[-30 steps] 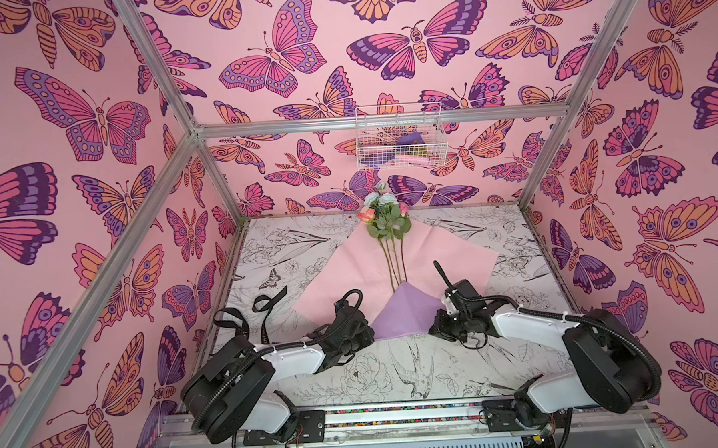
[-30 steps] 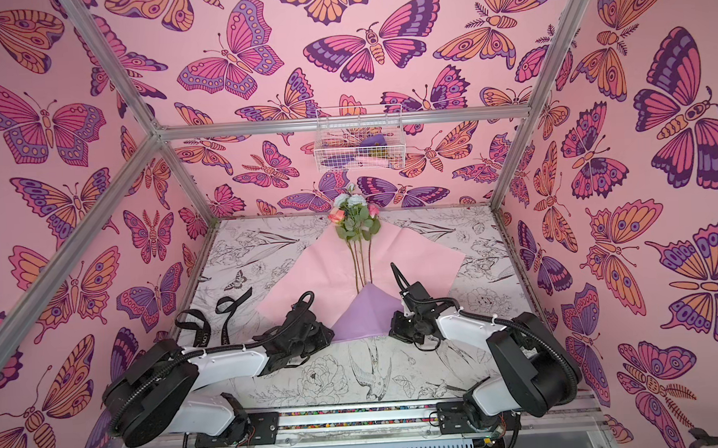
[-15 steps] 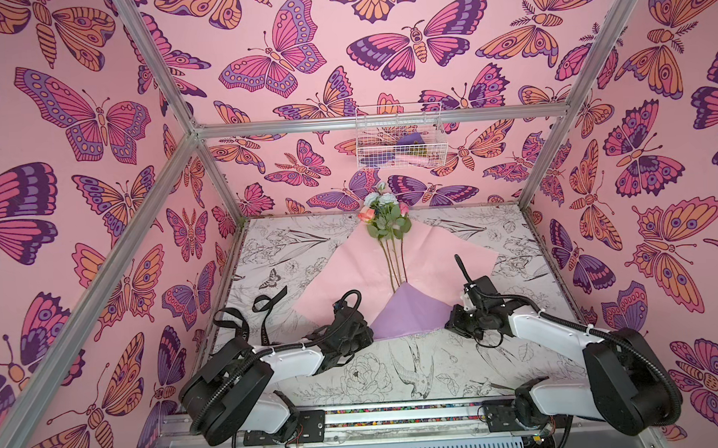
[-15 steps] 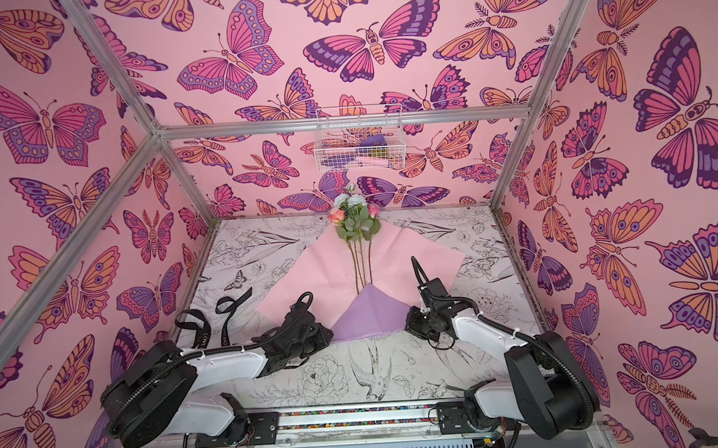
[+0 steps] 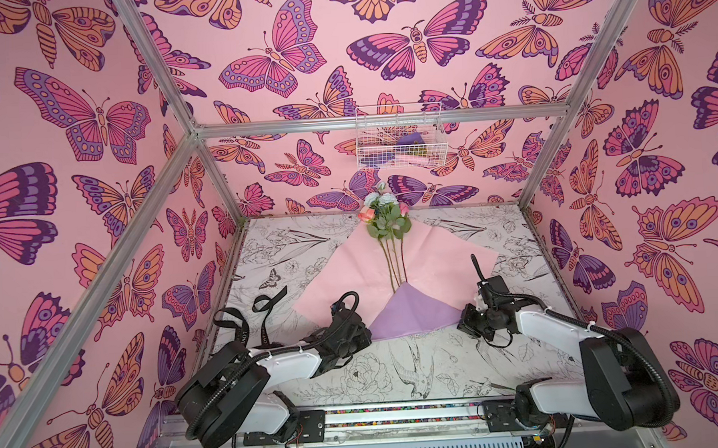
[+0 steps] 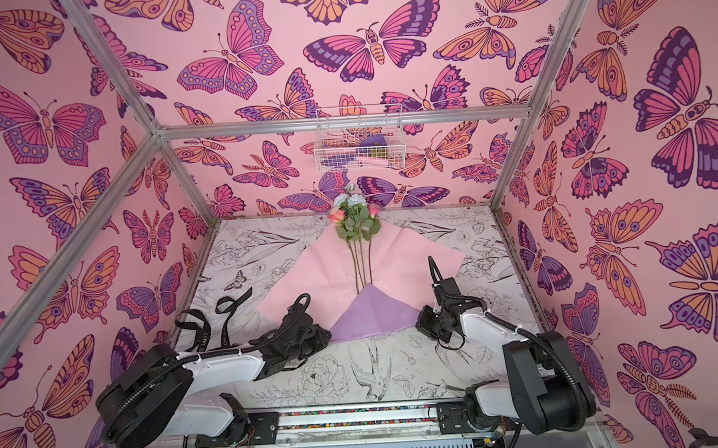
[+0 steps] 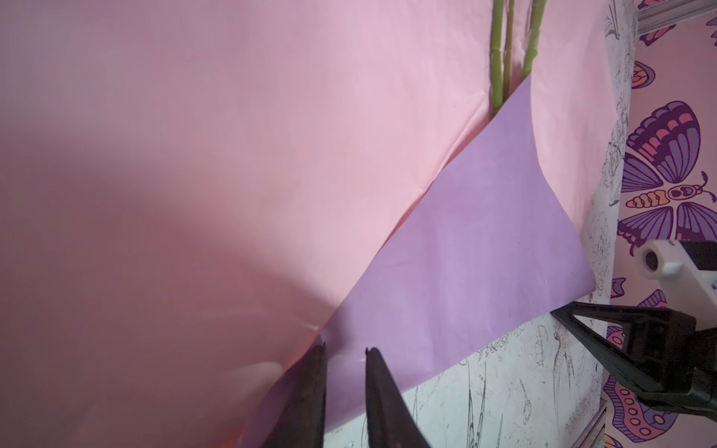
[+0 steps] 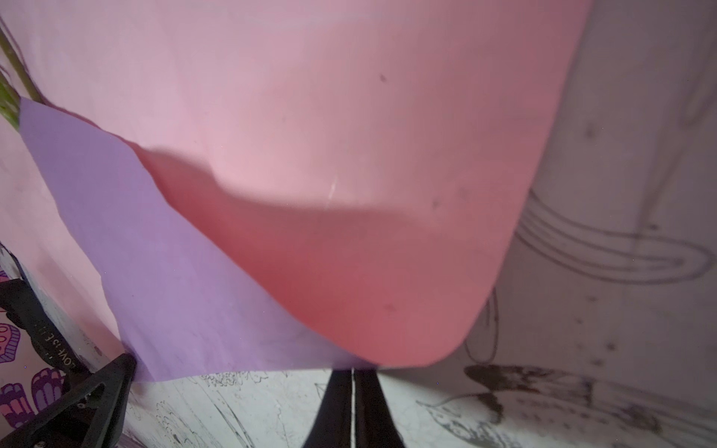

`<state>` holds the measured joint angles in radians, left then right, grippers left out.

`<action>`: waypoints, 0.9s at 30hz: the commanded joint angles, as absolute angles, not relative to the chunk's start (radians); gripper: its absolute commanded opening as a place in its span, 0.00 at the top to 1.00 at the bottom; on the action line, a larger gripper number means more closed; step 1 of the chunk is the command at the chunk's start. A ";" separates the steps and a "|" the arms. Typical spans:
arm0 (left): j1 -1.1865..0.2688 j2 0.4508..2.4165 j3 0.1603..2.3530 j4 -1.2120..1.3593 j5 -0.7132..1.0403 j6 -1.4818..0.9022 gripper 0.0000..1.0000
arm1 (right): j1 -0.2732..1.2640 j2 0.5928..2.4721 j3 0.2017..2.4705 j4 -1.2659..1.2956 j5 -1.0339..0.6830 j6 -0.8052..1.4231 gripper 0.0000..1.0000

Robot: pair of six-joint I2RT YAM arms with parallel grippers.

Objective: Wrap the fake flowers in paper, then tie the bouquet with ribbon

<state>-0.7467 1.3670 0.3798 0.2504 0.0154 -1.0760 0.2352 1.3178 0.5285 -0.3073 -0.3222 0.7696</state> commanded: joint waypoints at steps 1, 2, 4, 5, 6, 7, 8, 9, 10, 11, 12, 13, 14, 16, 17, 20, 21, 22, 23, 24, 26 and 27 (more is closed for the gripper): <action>-0.746 1.371 0.348 0.147 -0.018 -1.079 0.77 | 0.264 1.244 0.527 -0.340 -0.351 0.784 0.89; -0.746 1.372 0.350 0.147 -0.017 -1.078 0.77 | 0.287 1.227 0.534 -0.344 -0.347 0.792 0.88; -0.744 1.379 0.356 0.147 -0.014 -1.075 0.77 | 0.326 1.214 0.551 -0.344 -0.346 0.804 0.87; -0.744 1.386 0.359 0.147 -0.012 -1.075 0.77 | 0.347 1.217 0.563 -0.339 -0.346 0.810 0.87; -0.744 1.390 0.361 0.149 -0.007 -1.074 0.77 | 0.357 1.225 0.572 -0.334 -0.347 0.812 0.87; -0.743 1.395 0.363 0.148 -0.003 -1.074 0.77 | 0.367 1.236 0.579 -0.323 -0.351 0.814 0.87; -0.744 1.400 0.365 0.149 0.000 -1.075 0.77 | 0.372 1.256 0.585 -0.308 -0.357 0.817 0.87; -0.744 1.401 0.365 0.148 0.001 -1.075 0.78 | 0.371 1.277 0.588 -0.296 -0.364 0.818 0.87; -0.744 1.400 0.365 0.147 0.002 -1.075 0.77 | 0.372 1.307 0.596 -0.282 -0.375 0.815 0.88; -0.744 1.401 0.364 0.148 0.002 -1.076 0.77 | 0.373 1.326 0.602 -0.277 -0.377 0.812 0.88; -0.744 1.399 0.362 0.147 0.000 -1.077 0.78 | 0.372 1.353 0.612 -0.274 -0.373 0.805 0.89; -0.744 1.399 0.361 0.147 0.000 -1.078 0.78 | 0.373 1.371 0.617 -0.272 -0.369 0.801 0.89; -0.744 1.399 0.359 0.147 -0.002 -1.080 0.77 | 0.372 1.386 0.623 -0.273 -0.367 0.796 0.89; -0.744 1.398 0.356 0.147 -0.004 -1.087 0.77 | 0.372 1.413 0.636 -0.278 -0.353 0.781 0.89; -0.743 1.397 0.354 0.147 -0.005 -1.090 0.78 | 0.368 1.424 0.641 -0.288 -0.341 0.774 0.89; -0.742 1.402 0.353 0.147 -0.005 -1.094 0.78 | 0.347 1.441 0.639 -0.297 -0.324 0.755 0.90; -0.742 1.404 0.353 0.147 -0.005 -1.095 0.78 | 0.335 1.445 0.638 -0.298 -0.323 0.749 0.90; -0.742 1.404 0.353 0.148 -0.005 -1.096 0.79 | 0.324 1.447 0.637 -0.306 -0.323 0.742 0.90; -0.741 1.404 0.353 0.147 -0.003 -1.097 0.79 | 0.313 1.447 0.638 -0.312 -0.326 0.734 0.90; -0.741 1.404 0.352 0.147 -0.004 -1.097 0.79 | 0.303 1.444 0.635 -0.318 -0.323 0.728 0.90; -0.741 1.404 0.350 0.147 -0.005 -1.098 0.79 | 0.282 1.430 0.629 -0.332 -0.318 0.715 0.90; -0.741 1.403 0.350 0.146 -0.006 -1.100 0.79 | 0.272 1.423 0.627 -0.340 -0.312 0.709 0.90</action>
